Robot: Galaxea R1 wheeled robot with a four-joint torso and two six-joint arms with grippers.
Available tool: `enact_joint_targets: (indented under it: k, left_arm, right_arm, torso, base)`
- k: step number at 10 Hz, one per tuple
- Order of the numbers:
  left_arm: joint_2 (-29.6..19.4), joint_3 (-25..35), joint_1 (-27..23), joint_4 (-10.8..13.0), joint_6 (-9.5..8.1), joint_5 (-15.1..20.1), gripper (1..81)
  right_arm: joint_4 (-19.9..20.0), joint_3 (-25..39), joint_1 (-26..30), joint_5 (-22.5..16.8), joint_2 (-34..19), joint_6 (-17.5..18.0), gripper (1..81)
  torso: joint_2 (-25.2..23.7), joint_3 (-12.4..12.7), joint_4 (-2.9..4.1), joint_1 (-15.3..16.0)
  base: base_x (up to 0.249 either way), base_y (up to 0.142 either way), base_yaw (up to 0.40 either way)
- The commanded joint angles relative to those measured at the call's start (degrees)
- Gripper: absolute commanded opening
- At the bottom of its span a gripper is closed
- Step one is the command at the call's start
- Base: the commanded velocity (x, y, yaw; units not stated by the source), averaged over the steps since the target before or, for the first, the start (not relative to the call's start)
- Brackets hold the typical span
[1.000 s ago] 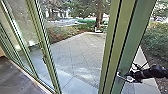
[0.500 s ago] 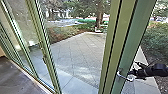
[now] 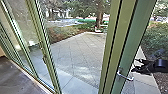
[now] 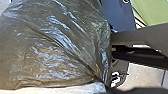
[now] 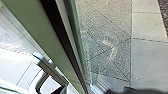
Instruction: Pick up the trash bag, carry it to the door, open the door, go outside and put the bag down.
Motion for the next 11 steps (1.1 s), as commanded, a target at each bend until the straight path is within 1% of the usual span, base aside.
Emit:
enact_joint_targets:
  k: [1, 3, 4, 5, 6, 7, 9, 11]
  left_arm:
    - [-0.14, 0.36, -1.21, -0.22, 0.51, 4.27, 1.0]
    - [-0.14, 0.28, -1.21, -0.4, 0.42, 4.27, 1.0]
    - [-0.14, 0.28, -1.21, -0.4, 0.33, 4.27, 1.0]
    - [-0.23, 0.28, -1.21, -0.4, 0.33, 4.36, 1.0]
    - [-0.32, 0.28, -1.21, -0.49, 0.24, 4.44, 1.0]
    - [-0.32, 0.28, -1.21, -0.49, 0.16, 4.44, 1.0]
    - [-0.32, 0.28, -1.21, -0.49, -0.02, 4.53, 1.0]
    - [-0.14, 0.28, -1.3, -0.49, -0.11, 4.53, 1.0]
  right_arm:
    - [-13.59, -3.68, 8.7, -3.97, 0.33, -1.21, 81.1]
    - [-14.04, -6.85, 8.18, -3.44, 0.86, -1.73, 81.1]
    - [-14.13, -9.82, 7.56, -3.1, 1.47, -1.91, 81.1]
    - [-15.18, -11.42, 7.21, -3.0, 1.82, -1.91, 81.1]
    - [-17.36, -12.47, 7.12, -2.92, 1.91, -2.0, 81.1]
    - [-17.82, -14.13, 7.12, -2.4, 2.08, -2.52, 81.1]
    - [-17.29, -18.98, 6.86, 1.39, 2.61, -4.46, 81.1]
    - [-15.97, -18.72, 7.03, 1.83, 2.79, -4.99, 81.1]
  torso:
    - [0.0, 0.0, 0.0, -0.02]
    - [0.0, 0.0, 0.0, 0.0]
    - [0.0, 0.0, 0.0, 0.0]
    - [0.0, 0.0, 0.0, 0.0]
    - [0.0, 0.0, 0.0, 0.0]
    - [-0.02, 0.0, 0.0, -0.02]
    - [-0.02, 0.0, 0.0, -0.02]
    - [0.0, 0.0, 0.0, 0.0]
  base:
    - [0.0, 0.0, 0.0]
    - [0.0, 0.0, 0.0]
    - [0.0, 0.0, 0.0]
    - [0.0, 0.0, 0.0]
    - [0.0, 0.0, 0.0]
    - [0.0, 0.0, 0.0]
    - [0.0, 0.0, 0.0]
    - [0.0, 0.0, 0.0]
